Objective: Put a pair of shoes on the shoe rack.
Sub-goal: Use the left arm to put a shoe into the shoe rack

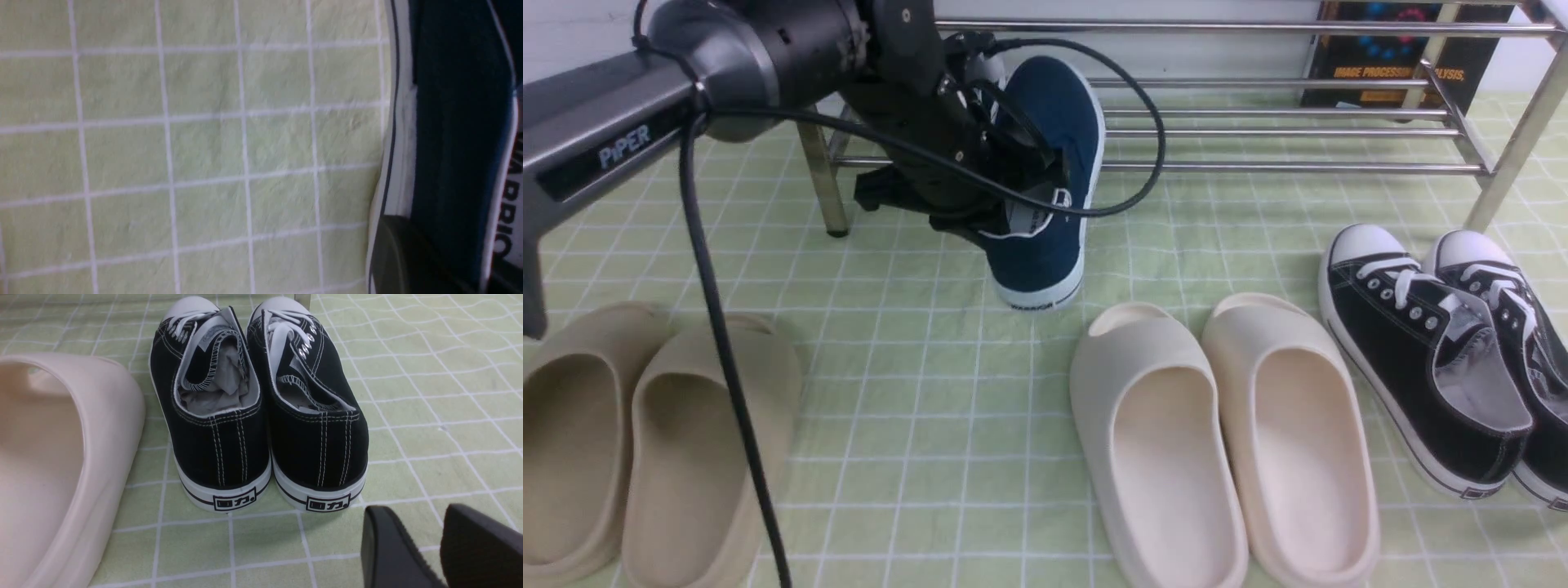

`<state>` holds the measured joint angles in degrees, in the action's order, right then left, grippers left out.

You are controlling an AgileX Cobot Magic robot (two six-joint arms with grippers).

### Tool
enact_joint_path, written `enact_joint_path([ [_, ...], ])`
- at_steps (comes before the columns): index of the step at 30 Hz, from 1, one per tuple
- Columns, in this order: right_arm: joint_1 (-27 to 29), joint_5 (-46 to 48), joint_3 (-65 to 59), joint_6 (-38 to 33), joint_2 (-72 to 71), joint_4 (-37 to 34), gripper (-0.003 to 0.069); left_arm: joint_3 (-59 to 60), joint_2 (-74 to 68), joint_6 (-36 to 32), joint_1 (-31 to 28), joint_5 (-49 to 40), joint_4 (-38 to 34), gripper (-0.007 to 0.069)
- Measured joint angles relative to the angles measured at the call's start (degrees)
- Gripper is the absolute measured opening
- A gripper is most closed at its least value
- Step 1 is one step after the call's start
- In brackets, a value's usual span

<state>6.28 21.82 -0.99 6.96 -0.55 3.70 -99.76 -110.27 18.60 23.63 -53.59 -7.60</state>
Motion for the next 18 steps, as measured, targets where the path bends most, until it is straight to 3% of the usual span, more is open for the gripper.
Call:
enact_joint_path([
  [10, 0.00, 0.00, 0.00, 0.00, 0.00, 0.00, 0.0239, -16.58, -11.78, -0.05, -4.34, -3.11, -3.35, -0.0002],
  [18, 0.00, 0.00, 0.00, 0.00, 0.00, 0.00, 0.0239, -29.35, -20.47, -0.05, -4.50, -4.94, -3.20, -0.0002],
])
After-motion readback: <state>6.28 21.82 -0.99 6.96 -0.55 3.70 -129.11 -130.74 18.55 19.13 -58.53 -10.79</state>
